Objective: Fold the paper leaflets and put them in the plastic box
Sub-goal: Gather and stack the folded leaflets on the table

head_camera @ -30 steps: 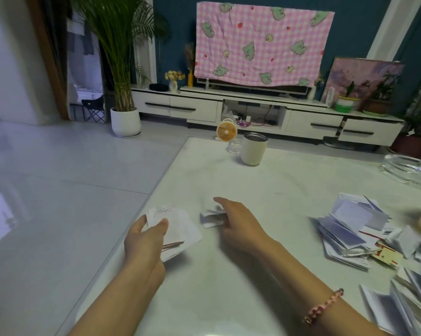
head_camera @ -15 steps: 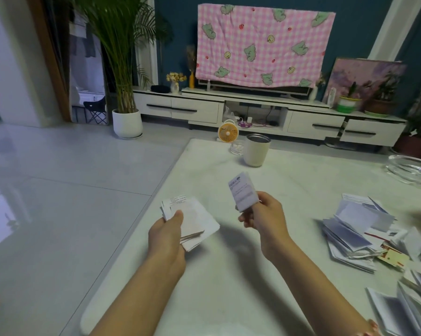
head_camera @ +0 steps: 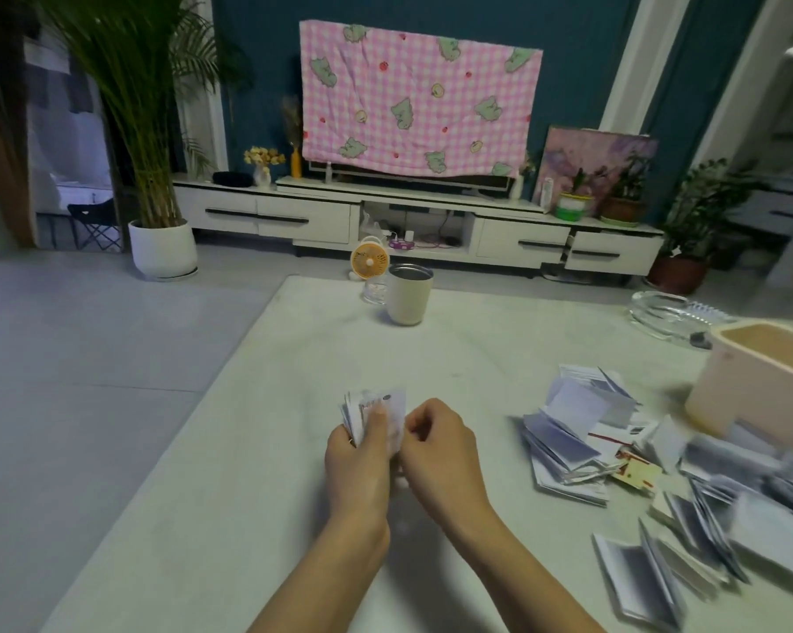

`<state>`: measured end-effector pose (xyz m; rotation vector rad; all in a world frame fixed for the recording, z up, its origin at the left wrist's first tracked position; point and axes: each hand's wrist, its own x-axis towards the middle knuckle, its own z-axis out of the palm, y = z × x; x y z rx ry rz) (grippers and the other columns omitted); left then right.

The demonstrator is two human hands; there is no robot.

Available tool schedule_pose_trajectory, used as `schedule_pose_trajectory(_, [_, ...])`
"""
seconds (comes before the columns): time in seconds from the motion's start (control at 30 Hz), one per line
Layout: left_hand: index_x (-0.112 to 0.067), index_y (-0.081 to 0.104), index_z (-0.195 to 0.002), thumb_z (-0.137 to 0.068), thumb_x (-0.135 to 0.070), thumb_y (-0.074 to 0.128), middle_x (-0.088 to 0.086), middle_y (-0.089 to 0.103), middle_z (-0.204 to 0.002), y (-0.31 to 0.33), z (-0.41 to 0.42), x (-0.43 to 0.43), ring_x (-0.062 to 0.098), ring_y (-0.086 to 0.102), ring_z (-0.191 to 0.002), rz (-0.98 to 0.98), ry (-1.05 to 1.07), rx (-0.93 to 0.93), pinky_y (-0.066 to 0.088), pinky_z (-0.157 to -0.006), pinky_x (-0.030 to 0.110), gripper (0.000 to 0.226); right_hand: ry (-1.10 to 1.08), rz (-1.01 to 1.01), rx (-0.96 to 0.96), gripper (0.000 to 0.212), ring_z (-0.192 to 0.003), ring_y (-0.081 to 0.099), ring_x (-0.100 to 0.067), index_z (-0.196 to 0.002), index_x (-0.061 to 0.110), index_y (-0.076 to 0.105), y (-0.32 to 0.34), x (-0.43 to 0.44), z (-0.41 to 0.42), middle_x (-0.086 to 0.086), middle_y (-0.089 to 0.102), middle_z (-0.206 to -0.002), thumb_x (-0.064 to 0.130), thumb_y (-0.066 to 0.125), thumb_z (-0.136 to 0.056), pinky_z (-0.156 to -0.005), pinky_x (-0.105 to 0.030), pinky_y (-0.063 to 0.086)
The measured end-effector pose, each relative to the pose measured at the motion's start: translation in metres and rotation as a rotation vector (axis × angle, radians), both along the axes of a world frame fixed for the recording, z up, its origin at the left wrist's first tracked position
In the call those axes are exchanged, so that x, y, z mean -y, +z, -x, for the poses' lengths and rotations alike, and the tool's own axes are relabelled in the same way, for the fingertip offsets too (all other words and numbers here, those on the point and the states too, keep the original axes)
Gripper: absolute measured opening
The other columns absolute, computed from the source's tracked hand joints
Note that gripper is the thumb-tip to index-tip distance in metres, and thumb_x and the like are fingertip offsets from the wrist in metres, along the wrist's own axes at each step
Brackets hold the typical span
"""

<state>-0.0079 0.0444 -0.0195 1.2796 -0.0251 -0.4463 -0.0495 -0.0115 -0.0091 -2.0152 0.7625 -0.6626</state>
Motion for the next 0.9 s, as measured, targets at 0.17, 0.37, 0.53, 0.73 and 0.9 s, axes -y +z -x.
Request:
schedule_pose_trajectory(0.17, [-0.007,0.061,-0.098,-0.094,-0.01,0.052,0.017,0.068,-0.098,-0.003,0.008,0.016,0.026,0.065,-0.076,-0.001,0.024,-0.004,0.054,-0.064,0.03,0.011,-0.031,-0.067,0.07,0.01,-0.081,0.059,-0.018,-0.085,0.015,0.058,-0.009,0.024,0.011,0.0,0.063,-0.086,0.015,0.049,-0.089,-0.076,-0.035,0.05])
schedule_pose_trajectory(0.37, [-0.005,0.057,-0.109,-0.097,-0.009,0.043,0.015,0.066,-0.101,-0.003,0.019,0.033,0.023,0.063,-0.078,-0.013,-0.061,0.014,0.05,-0.047,0.021,0.019,0.12,0.221,-0.051,0.011,-0.08,0.053,-0.011,-0.078,0.021,0.057,-0.011,0.037,0.032,-0.002,0.056,-0.087,0.011,0.059,-0.084,-0.066,-0.009,0.036])
schedule_pose_trajectory(0.53, [-0.013,0.06,-0.092,-0.097,-0.009,0.045,0.011,0.067,-0.092,-0.002,0.025,0.04,0.027,0.064,-0.079,-0.002,-0.157,0.011,0.052,-0.07,0.034,0.016,-0.026,0.32,-0.047,0.009,-0.072,0.053,-0.007,-0.093,0.022,0.058,0.027,0.083,0.073,0.003,0.06,-0.096,0.018,0.061,-0.086,-0.066,-0.014,0.038])
schedule_pose_trajectory(0.73, [-0.014,0.06,-0.087,-0.096,-0.009,0.047,0.007,0.066,-0.085,-0.001,0.03,0.042,0.024,0.063,-0.072,0.018,-0.217,-0.045,0.052,-0.073,0.035,0.017,-0.333,0.136,-0.472,0.037,-0.073,0.051,-0.02,-0.088,0.011,0.049,0.033,0.166,0.098,-0.004,0.051,-0.082,0.046,0.06,-0.085,-0.063,-0.031,0.04])
schedule_pose_trajectory(0.9, [-0.012,0.06,-0.088,-0.097,-0.008,0.046,0.008,0.066,-0.085,-0.001,0.033,0.04,0.024,0.063,-0.072,0.052,-0.239,-0.102,0.051,-0.07,0.034,0.017,-0.312,-0.002,-0.224,0.039,-0.054,0.041,-0.021,-0.054,0.013,0.036,0.013,0.167,0.088,-0.007,0.039,-0.055,0.011,0.063,-0.082,-0.054,-0.029,0.031])
